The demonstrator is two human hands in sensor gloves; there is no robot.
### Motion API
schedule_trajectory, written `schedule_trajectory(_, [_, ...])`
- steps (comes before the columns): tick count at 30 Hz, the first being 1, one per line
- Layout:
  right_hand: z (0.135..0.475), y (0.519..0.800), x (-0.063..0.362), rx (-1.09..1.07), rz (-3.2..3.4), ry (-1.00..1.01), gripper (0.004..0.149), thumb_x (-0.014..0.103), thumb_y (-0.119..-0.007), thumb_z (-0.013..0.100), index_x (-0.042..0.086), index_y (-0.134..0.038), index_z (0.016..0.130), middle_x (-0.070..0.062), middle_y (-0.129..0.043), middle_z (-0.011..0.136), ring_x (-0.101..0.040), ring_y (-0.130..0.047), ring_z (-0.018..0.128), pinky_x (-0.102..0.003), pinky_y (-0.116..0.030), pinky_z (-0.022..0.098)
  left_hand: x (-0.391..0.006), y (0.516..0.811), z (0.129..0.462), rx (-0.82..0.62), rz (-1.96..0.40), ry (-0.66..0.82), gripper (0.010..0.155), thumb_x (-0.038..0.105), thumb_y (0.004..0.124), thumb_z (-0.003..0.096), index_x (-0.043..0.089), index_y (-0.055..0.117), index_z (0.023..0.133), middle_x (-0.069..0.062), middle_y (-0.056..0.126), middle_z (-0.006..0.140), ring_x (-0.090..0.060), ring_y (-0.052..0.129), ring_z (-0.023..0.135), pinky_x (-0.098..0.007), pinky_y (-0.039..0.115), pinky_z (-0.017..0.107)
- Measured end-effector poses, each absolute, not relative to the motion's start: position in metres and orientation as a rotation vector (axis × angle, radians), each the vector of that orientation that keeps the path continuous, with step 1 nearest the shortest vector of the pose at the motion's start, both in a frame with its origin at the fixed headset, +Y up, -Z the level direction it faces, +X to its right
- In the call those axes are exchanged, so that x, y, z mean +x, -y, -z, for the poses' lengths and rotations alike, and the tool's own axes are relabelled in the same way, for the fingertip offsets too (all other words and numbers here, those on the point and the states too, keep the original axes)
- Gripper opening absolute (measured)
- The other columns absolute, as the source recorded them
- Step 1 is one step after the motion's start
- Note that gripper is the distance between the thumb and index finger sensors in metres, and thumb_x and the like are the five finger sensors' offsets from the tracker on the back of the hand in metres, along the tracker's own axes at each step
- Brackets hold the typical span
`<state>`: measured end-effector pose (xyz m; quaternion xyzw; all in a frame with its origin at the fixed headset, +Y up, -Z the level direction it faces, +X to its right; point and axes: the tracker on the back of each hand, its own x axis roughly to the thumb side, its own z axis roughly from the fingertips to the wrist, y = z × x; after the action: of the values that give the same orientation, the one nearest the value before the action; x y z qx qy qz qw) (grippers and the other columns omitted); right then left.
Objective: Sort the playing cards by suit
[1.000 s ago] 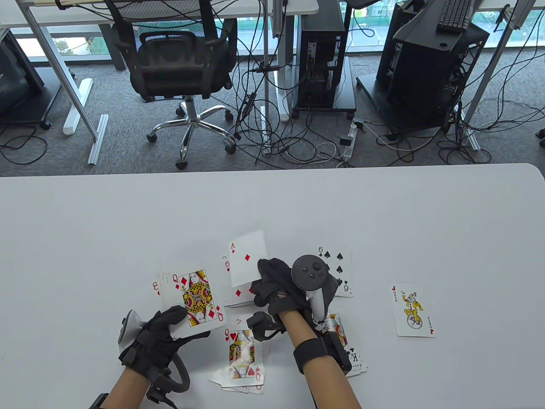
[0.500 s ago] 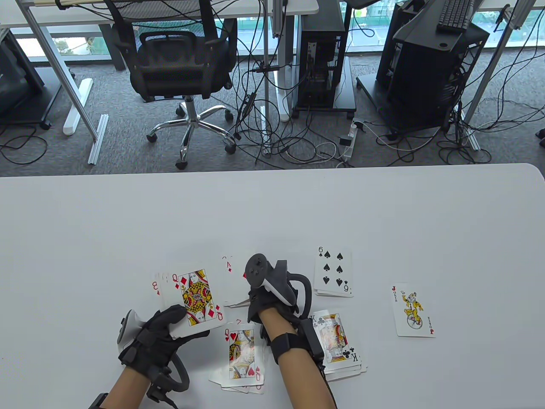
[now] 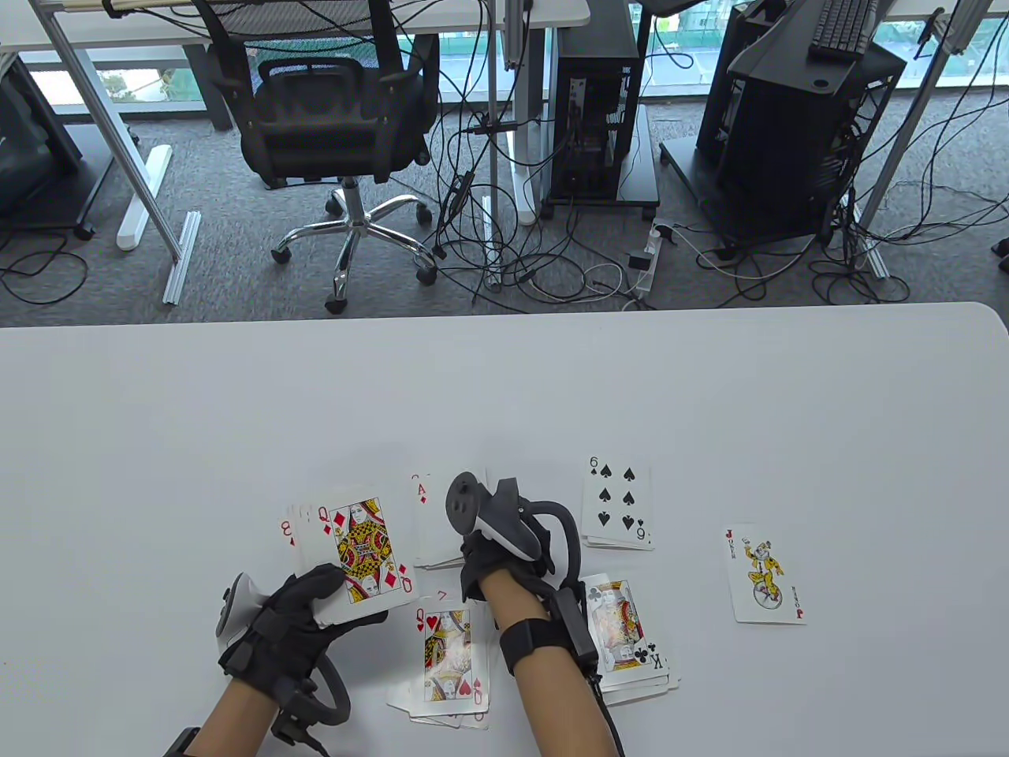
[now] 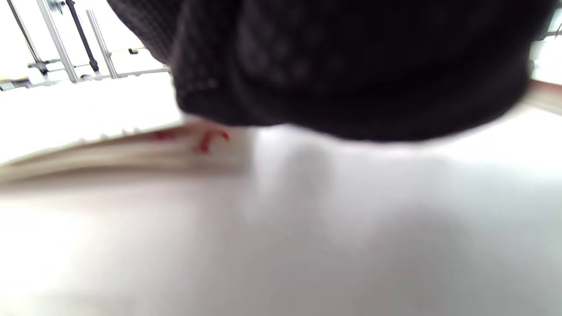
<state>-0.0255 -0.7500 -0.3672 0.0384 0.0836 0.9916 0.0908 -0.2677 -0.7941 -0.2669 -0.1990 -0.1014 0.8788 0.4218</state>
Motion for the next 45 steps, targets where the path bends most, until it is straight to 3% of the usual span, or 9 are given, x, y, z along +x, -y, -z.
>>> schedule_trajectory(5, [0.351,0.725,-0.023,0.281,-2.727,-0.098,0.057,0.033,-0.065,0.056,-0.02,-0.071,0.076,-0.009,-0.094,0.034,-0.023,-0.095,0.008,-0.047,-0.085,0.027,-0.267,0.796,0.266,-0.508,-2.197,0.245,0.057,0.034,0.068,0.0631,0.022,0.038,0.11,-0.005,0.056,0.113,-0.034,0.075,0.096,-0.044,0.079,0.06])
schedule_trajectory(11, [0.317,0.713,-0.022,0.49,-2.455,0.233,0.057,0.033,-0.063,0.056,-0.021,-0.071,0.075,-0.012,-0.095,0.037,-0.026,-0.097,0.011,-0.049,-0.084,0.029,-0.266,0.796,0.266,-0.515,-2.197,0.244,0.057,0.034,0.069,0.0631,0.022,0.039,0.11,-0.009,0.056,0.113,-0.034,0.075,0.096,-0.044,0.079,0.06])
schedule_trajectory(15, [0.297,0.713,-0.027,0.6,-2.321,0.266,0.063,0.036,-0.062,0.057,-0.022,-0.067,0.079,-0.015,-0.094,0.042,-0.029,-0.097,0.017,-0.052,-0.083,0.032,-0.266,0.797,0.266,-0.522,-2.193,0.249,0.057,0.034,0.069,0.0629,0.022,0.039,0.11,-0.009,0.057,0.113,-0.035,0.075,0.096,-0.045,0.079,0.06])
schedule_trajectory(18, [0.286,0.716,-0.035,0.661,-2.275,0.168,0.076,0.044,-0.064,0.056,-0.022,-0.05,0.091,-0.021,-0.089,0.054,-0.035,-0.095,0.028,-0.058,-0.078,0.038,-0.266,0.797,0.266,-0.526,-2.191,0.254,0.057,0.034,0.069,0.0628,0.022,0.039,0.11,-0.009,0.057,0.113,-0.035,0.075,0.096,-0.045,0.078,0.06])
schedule_trajectory(22, [0.276,0.724,-0.045,0.68,-2.233,0.087,0.086,0.048,-0.069,0.053,-0.023,-0.041,0.091,-0.021,-0.084,0.059,-0.035,-0.093,0.034,-0.06,-0.076,0.041,-0.266,0.797,0.266,-0.527,-2.191,0.255,0.057,0.033,0.069,0.0627,0.022,0.04,0.11,-0.008,0.057,0.112,-0.035,0.075,0.096,-0.045,0.078,0.06])
schedule_trajectory(25, [0.275,0.725,-0.048,0.683,-2.246,0.145,0.078,0.045,-0.073,0.05,-0.019,-0.049,0.087,-0.013,-0.085,0.055,-0.027,-0.095,0.031,-0.055,-0.079,0.04,-0.266,0.797,0.265,-0.534,-2.187,0.265,0.057,0.034,0.069,0.0627,0.022,0.04,0.11,-0.009,0.057,0.112,-0.035,0.075,0.096,-0.045,0.078,0.06])
schedule_trajectory(29, [0.272,0.725,-0.044,0.651,-2.183,0.288,0.057,0.037,-0.076,0.049,-0.013,-0.067,0.076,-0.003,-0.091,0.039,-0.017,-0.096,0.016,-0.046,-0.086,0.033,-0.265,0.798,0.266,-0.546,-2.181,0.279,0.057,0.034,0.07,0.0625,0.022,0.041,0.11,-0.009,0.058,0.112,-0.035,0.076,0.095,-0.046,0.079,0.06])
schedule_trajectory(33, [0.274,0.726,-0.04,0.589,-2.1,0.273,0.041,0.026,-0.071,0.053,-0.011,-0.072,0.071,-0.003,-0.093,0.034,-0.016,-0.096,0.011,-0.044,-0.087,0.031,-0.262,0.797,0.266,-0.56,-2.19,0.311,0.057,0.034,0.07,0.0623,0.023,0.041,0.11,-0.005,0.058,0.112,-0.034,0.076,0.096,-0.045,0.079,0.06])
schedule_trajectory(45, [0.31,0.728,-0.005,0.355,-2.021,0.062,0.038,0.022,-0.066,0.054,-0.011,-0.076,0.071,-0.005,-0.096,0.035,-0.021,-0.098,0.012,-0.045,-0.086,0.031,-0.265,0.797,0.268,-0.5,-2.218,0.286,0.056,0.034,0.07,0.0626,0.023,0.041,0.109,-0.004,0.06,0.112,-0.033,0.077,0.095,-0.044,0.08,0.06])
